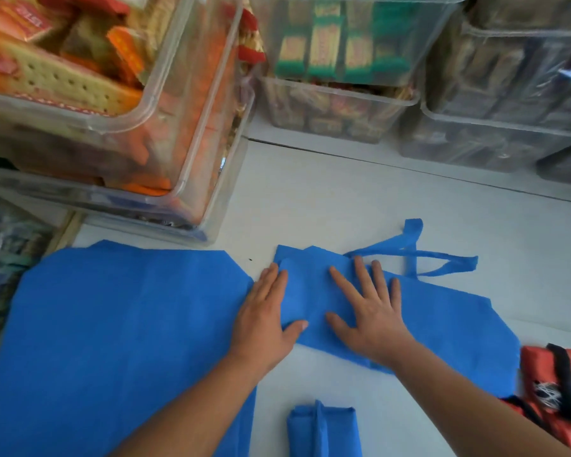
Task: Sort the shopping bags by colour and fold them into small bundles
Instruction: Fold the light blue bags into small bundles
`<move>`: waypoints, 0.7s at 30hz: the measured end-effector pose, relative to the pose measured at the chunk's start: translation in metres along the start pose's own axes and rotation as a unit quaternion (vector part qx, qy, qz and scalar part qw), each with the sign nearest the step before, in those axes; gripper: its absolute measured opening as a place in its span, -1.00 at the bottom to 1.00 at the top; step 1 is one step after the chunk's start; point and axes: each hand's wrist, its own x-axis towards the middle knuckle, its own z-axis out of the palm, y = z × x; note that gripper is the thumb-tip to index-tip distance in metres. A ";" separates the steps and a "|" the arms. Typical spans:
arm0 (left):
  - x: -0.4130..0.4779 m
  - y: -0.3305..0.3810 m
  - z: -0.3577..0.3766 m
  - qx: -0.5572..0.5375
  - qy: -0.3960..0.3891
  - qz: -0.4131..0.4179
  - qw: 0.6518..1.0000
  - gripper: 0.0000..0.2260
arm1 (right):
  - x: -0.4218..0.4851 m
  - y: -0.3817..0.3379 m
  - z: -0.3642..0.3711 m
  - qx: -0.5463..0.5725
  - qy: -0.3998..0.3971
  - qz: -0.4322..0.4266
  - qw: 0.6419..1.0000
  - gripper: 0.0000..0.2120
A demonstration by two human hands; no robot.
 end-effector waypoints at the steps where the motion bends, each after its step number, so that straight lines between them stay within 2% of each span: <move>1: 0.000 -0.002 0.001 -0.009 0.001 0.005 1.000 -0.12 | 0.007 -0.008 0.001 0.005 -0.004 0.012 1.000 -0.21; 4: 0.002 -0.008 -0.005 -0.053 -0.003 0.010 0.999 -0.17 | 0.017 -0.017 0.014 -0.012 0.022 0.029 0.999 -0.22; 6: 0.005 -0.013 -0.011 -0.068 -0.012 0.007 0.998 -0.23 | 0.013 -0.015 0.023 -0.035 0.061 -0.001 0.998 -0.25; 9: 0.006 -0.017 -0.018 -0.090 -0.027 -0.003 0.996 -0.27 | 0.009 -0.015 0.030 -0.084 0.062 -0.060 0.993 -0.27; 13: 0.007 -0.019 -0.025 -0.098 -0.048 0.001 0.994 -0.28 | 0.010 -0.019 0.031 -0.113 0.060 -0.081 0.988 -0.28; 15: 0.006 -0.018 -0.025 -0.038 -0.051 0.022 0.998 -0.24 | 0.011 -0.021 0.031 -0.112 0.056 -0.077 0.989 -0.28; 17: 0.004 -0.010 -0.021 0.094 -0.014 0.047 0.994 -0.23 | 0.012 -0.021 0.032 -0.111 0.050 -0.072 0.990 -0.27; 19: 0.001 0.000 -0.010 0.176 0.014 0.133 0.975 -0.31 | 0.014 -0.021 0.032 -0.113 0.033 -0.072 0.990 -0.27; 21: -0.002 0.001 0.007 0.212 0.002 0.201 0.956 -0.40 | 0.017 -0.017 0.031 -0.103 0.018 -0.087 0.991 -0.29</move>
